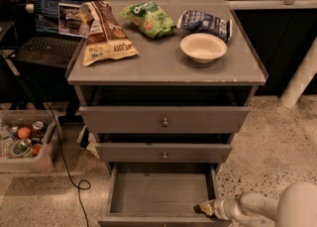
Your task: Open bottom drawer
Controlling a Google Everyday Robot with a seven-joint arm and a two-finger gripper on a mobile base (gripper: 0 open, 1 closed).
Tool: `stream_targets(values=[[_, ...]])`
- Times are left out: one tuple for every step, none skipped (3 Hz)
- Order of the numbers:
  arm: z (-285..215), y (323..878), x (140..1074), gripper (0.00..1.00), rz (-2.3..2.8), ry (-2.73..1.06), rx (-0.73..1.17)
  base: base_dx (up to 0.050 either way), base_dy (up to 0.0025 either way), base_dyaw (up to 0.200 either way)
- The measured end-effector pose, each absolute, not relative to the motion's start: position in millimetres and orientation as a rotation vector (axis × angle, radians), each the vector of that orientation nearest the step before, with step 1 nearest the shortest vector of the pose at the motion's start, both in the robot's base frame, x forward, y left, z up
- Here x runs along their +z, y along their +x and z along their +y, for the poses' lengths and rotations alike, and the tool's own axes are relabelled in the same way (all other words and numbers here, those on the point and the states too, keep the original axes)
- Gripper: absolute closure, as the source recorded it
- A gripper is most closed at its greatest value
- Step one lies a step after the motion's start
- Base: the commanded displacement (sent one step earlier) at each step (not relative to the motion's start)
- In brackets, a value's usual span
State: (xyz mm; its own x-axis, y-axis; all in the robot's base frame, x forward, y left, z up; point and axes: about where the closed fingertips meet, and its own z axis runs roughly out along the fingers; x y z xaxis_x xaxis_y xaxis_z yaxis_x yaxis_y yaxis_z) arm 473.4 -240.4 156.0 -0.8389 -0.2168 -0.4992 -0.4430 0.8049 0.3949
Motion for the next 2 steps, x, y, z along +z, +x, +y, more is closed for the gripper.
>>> stream_targets(values=[[-246, 490, 189, 0.50, 2.492, -0.438, 0.687, 0.000, 0.00000, 0.000], [-253, 503, 218, 0.27, 2.447, -0.398, 0.676, 0.000, 0.00000, 0.000]])
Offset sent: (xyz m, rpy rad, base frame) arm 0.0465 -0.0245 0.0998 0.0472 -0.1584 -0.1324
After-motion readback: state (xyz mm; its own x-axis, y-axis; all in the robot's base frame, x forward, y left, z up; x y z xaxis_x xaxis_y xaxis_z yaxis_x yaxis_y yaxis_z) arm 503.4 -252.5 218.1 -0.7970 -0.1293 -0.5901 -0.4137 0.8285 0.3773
